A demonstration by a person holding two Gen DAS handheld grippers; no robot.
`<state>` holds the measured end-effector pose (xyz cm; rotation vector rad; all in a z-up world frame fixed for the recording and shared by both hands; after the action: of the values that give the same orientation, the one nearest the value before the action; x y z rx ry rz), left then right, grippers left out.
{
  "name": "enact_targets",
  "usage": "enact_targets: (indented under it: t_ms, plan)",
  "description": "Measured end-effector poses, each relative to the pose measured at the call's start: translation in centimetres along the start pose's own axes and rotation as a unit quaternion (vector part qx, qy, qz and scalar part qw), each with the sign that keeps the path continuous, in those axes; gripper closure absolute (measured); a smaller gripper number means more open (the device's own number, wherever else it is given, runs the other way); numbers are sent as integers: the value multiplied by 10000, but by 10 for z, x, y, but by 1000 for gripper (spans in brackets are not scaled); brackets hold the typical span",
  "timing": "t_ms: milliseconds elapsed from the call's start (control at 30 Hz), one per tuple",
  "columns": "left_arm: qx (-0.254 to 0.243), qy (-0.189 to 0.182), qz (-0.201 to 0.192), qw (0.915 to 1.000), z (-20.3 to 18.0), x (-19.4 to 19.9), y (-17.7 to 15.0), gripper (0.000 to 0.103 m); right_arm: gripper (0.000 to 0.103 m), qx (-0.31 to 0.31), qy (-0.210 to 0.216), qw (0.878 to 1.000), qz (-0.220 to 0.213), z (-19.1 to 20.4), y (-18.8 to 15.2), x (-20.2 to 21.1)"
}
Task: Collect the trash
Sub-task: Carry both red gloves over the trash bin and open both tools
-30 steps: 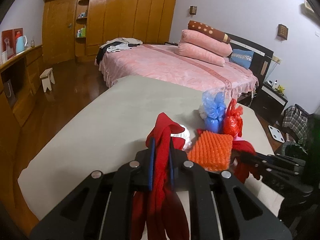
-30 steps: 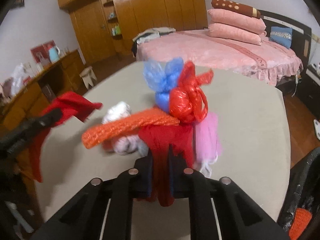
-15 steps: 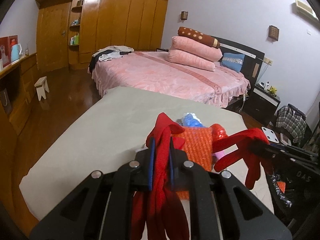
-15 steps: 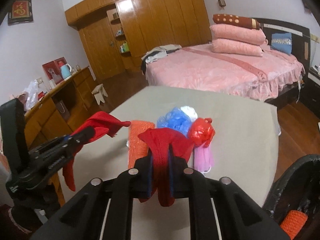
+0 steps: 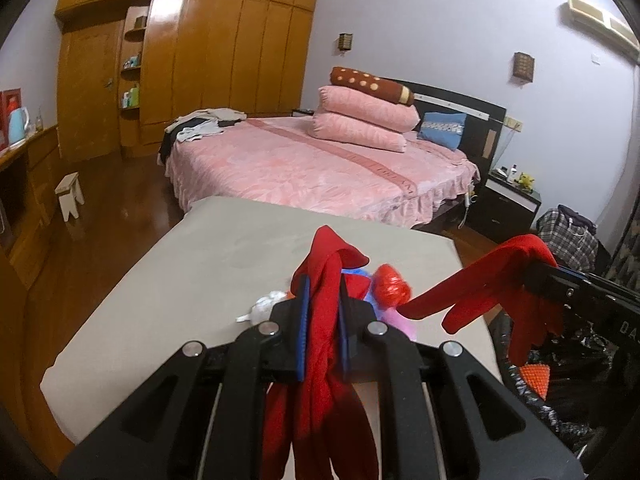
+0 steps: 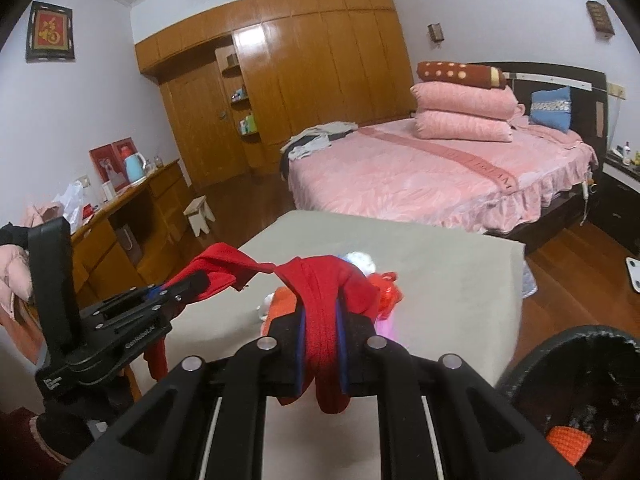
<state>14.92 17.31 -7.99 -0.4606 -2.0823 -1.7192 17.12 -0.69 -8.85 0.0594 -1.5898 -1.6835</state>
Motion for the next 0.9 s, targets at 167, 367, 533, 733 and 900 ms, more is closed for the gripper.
enact_targets:
  t_ms: [167, 367, 533, 733, 900]
  plan:
    - [-121, -230, -15, 9997, -29, 2, 4, 92, 90, -76, -230, 9996, -114, -20, 1, 22]
    - [-316, -648, 39, 9974, -78, -2, 1, 92, 90, -249, -618, 9976, -189, -55, -4, 50]
    - [-487, -1008, 95, 9937, -121, -9, -8, 92, 90, -372, -975, 9942, -276, -88, -8, 76]
    - [-730, -1475, 183, 9862, -176, -15, -22, 92, 90, -510, -1466, 9874, -314, -128, -16, 107]
    - [-916, -1861, 288, 9778, -223, -23, -35, 92, 90, -689, -1830, 9804, -261, -161, -31, 130]
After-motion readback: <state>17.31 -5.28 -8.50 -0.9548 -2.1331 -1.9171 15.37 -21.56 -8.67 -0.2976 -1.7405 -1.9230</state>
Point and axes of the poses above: each gripper's, at about its wrist camera, not at the fingertips, and x roughly against the way its jaws point, z to its left, y to its top, the point moved 6 cm from there along -x, roughly the way its jaws point, and after that the axes turned 2 degrees about x, right-handed, at the moved point
